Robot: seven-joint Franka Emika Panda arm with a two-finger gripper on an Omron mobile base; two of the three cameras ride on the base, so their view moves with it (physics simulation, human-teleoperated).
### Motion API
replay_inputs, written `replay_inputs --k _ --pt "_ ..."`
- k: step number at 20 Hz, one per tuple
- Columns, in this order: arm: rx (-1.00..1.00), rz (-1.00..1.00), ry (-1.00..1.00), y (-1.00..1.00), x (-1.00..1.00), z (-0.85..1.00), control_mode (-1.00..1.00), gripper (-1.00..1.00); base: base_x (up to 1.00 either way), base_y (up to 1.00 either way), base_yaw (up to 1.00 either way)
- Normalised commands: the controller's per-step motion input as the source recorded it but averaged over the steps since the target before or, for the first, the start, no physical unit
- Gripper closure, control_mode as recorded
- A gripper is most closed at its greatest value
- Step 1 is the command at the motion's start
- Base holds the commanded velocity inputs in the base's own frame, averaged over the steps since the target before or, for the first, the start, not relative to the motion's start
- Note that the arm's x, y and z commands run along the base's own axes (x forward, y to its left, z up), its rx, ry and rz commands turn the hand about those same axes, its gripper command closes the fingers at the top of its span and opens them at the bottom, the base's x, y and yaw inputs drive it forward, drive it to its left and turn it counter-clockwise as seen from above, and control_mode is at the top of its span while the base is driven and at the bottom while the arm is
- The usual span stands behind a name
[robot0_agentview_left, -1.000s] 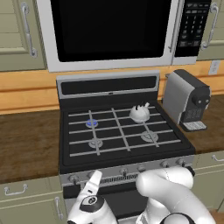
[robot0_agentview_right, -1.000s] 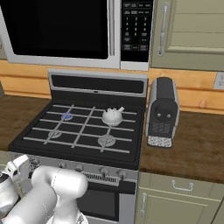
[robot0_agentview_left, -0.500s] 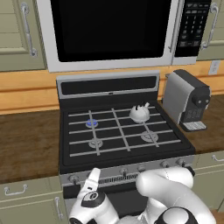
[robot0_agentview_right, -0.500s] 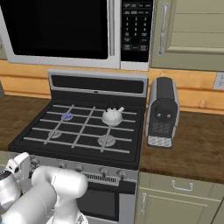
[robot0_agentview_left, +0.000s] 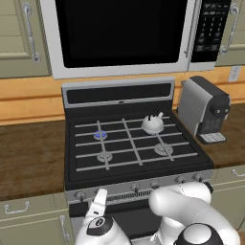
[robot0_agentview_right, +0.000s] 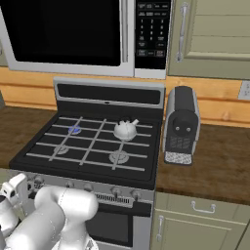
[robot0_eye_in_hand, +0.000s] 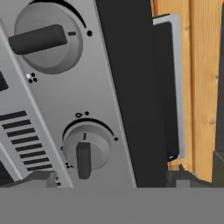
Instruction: Turn off the rear left burner of the stove.
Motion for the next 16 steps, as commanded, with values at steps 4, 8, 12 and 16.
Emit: replay_inputs --k 4,8,12,16 --pt "0.00 0.00 -0.02 0.00 0.06 0.00 -1.00 -1.00 0.00 0.00 0.00" --pt "0.00 0.00 0.00 0.00 0.29 -0.03 -1.00 -1.00 0.00 0.00 0.00" --pt "0.00 0.00 0.00 0.00 0.28 0.00 -1.00 -1.00 0.00 0.00 0.00" --pt "0.00 0.00 0.00 0.00 0.00 -0.11 -1.00 -1.00 0.00 0.00 0.00"
